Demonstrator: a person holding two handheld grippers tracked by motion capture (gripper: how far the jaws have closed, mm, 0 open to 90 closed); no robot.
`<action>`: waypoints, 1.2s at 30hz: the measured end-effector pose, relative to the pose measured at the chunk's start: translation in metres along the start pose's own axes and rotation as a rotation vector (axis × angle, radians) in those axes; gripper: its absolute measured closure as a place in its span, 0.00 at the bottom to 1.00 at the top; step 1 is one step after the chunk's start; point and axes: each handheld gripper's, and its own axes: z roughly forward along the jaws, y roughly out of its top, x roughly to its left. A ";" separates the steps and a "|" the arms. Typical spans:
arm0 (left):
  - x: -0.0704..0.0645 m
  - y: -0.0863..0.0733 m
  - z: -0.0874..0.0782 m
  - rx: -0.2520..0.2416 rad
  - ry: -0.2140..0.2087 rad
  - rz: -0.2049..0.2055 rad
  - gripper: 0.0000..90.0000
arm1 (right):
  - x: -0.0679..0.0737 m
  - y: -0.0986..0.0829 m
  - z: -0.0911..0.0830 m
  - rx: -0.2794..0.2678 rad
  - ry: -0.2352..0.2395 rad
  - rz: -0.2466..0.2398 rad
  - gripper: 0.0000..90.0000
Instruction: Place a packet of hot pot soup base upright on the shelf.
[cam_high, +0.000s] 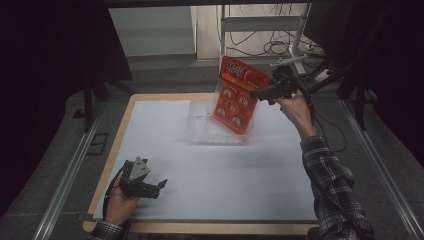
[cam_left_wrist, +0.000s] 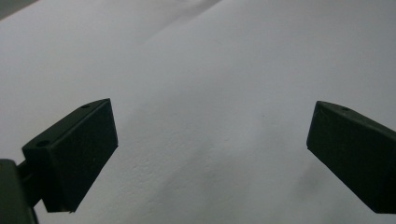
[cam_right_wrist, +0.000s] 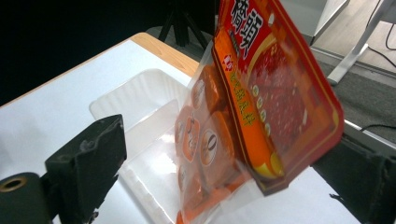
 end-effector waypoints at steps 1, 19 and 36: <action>0.000 0.000 0.000 0.000 0.002 0.002 0.01 | 0.001 -0.001 -0.001 0.002 -0.001 -0.001 0.05; 0.000 0.001 -0.001 -0.002 -0.003 -0.020 0.01 | 0.022 -0.034 -0.015 -0.001 -0.039 -0.040 0.00; -0.001 0.001 -0.001 -0.002 0.011 -0.003 0.01 | 0.042 -0.075 -0.020 -0.040 -0.024 -0.045 0.00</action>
